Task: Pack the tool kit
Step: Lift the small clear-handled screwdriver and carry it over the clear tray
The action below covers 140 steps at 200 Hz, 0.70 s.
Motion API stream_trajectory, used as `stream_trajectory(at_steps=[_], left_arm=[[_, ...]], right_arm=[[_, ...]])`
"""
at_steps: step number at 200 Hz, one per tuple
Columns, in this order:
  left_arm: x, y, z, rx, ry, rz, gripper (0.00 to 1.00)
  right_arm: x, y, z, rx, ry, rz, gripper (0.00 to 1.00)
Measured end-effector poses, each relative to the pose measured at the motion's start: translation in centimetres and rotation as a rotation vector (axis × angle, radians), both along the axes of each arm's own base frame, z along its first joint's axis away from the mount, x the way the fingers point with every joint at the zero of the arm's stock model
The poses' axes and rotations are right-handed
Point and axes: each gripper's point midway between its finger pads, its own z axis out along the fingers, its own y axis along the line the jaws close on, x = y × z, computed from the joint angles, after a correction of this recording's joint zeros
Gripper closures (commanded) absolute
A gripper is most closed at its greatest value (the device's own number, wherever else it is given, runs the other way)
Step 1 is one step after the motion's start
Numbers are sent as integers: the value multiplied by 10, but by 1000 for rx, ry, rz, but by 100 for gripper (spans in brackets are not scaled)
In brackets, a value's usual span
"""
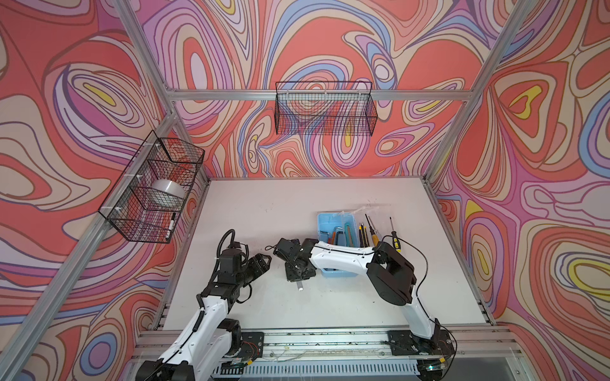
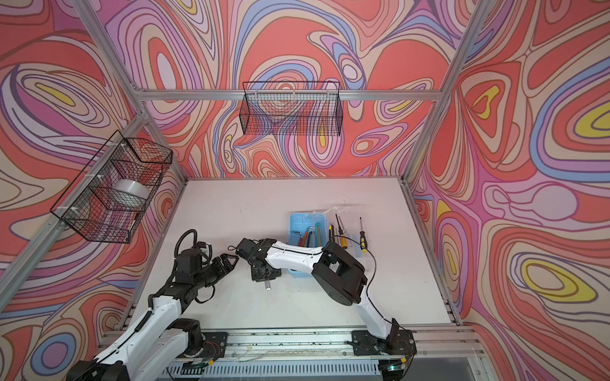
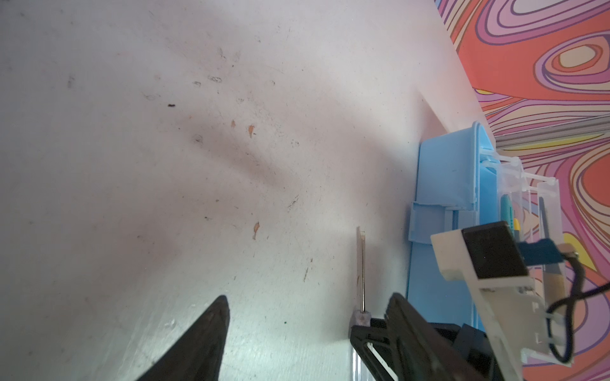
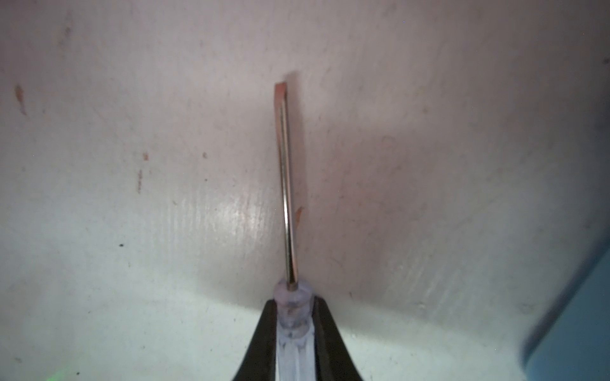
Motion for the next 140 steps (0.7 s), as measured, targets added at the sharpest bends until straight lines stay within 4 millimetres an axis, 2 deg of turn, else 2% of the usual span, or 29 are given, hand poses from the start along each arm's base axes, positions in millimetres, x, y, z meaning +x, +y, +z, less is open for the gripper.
stream_trajectory(at_steps=[4,98,119,140], left_arm=[[0,0,0,0,0,0,25],[-1,1,-8,7,30,4,25],[-1,1,-7,8,29,5,25],[0,2,-7,10,29,8,25]], right_arm=[[0,0,0,0,-1,1,100],[10,-6,5,-42,-76,80,100],[17,-10,23,-31,-110,87,100],[32,-21,61,14,-170,67,100]])
